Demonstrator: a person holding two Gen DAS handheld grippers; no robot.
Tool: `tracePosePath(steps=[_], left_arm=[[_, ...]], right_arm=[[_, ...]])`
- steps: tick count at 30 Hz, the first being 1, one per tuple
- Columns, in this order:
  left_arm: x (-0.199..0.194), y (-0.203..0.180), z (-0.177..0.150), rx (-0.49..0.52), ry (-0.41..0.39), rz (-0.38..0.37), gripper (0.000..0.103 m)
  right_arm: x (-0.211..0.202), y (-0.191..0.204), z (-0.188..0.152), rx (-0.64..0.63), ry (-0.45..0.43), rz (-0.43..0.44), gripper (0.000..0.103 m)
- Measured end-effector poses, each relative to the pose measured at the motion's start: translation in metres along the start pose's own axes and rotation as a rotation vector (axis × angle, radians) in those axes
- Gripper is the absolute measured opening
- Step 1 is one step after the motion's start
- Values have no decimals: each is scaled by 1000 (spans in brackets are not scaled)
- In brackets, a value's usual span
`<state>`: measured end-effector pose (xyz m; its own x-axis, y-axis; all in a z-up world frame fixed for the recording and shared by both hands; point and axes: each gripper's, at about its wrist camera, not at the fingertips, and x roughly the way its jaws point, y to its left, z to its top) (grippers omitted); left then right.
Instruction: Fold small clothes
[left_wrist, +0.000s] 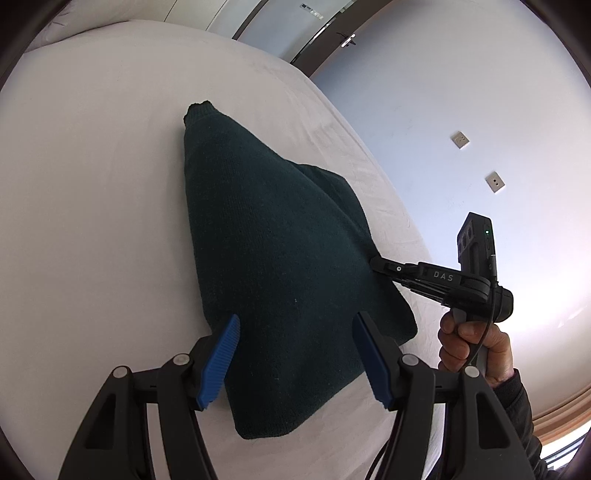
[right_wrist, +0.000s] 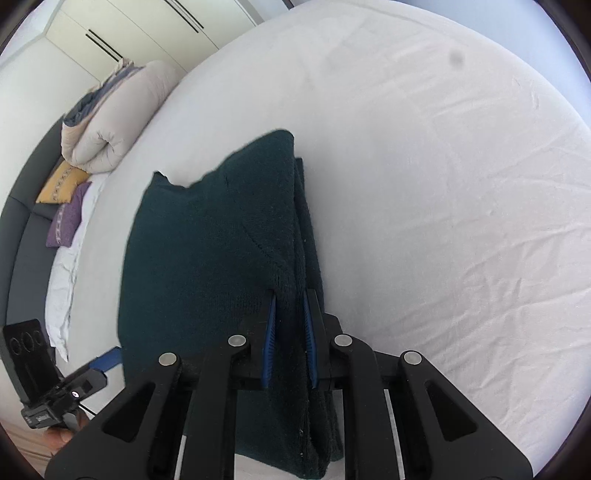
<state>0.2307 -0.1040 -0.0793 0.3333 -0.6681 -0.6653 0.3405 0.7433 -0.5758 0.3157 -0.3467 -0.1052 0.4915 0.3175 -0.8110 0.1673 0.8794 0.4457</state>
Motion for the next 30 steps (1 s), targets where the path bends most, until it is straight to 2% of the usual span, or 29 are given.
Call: tracePosePath(steps=[4,5,6,9,11,12,13,15,17,19,22,24,25,26,27,28,30], left_arm=[[20,-1,0,28,39,60,65],[19,0,-1,26,36,66,65],[15,0,0,29,23,62,65],[-2,-1,14,42,-50,78,65],[-2,1,31,38,-64,94,68],[0,3,39,35,-63,106,69],[3,4,47,39,-64,130,70],[11,10,60,35,-71,170,70],[23,24,67,-19,-43,165,78],[38,37,68,-79,10,154,78],[59,48,62,-130,75,92,79],[66,49,61,-139,77,86,80],[68,50,62,-148,82,80,77],[71,51,64,-155,92,73,70],[72,52,65,-166,106,79,68],[73,51,67,-172,118,85,64],[76,48,70,-152,137,112,61]], right_arm=[[8,-15,1,52,-7,40,17],[6,-17,0,63,-12,41,23],[0,-22,-5,64,-20,42,30],[-25,-28,-11,72,-56,61,30],[-42,-26,-10,53,-97,67,30],[-48,-26,-7,45,-101,78,35],[-53,-26,-6,39,-99,93,52],[-60,-28,-2,26,-98,121,63],[-58,-30,2,20,-66,140,63],[-47,-40,4,44,-13,146,63],[-14,-46,4,65,87,160,63],[-15,-48,4,53,86,181,63],[-16,-50,5,66,94,205,60],[-14,-52,7,87,106,237,54],[-13,-55,9,95,122,254,42],[-10,-56,12,96,136,256,37],[-7,-56,14,91,153,247,34]])
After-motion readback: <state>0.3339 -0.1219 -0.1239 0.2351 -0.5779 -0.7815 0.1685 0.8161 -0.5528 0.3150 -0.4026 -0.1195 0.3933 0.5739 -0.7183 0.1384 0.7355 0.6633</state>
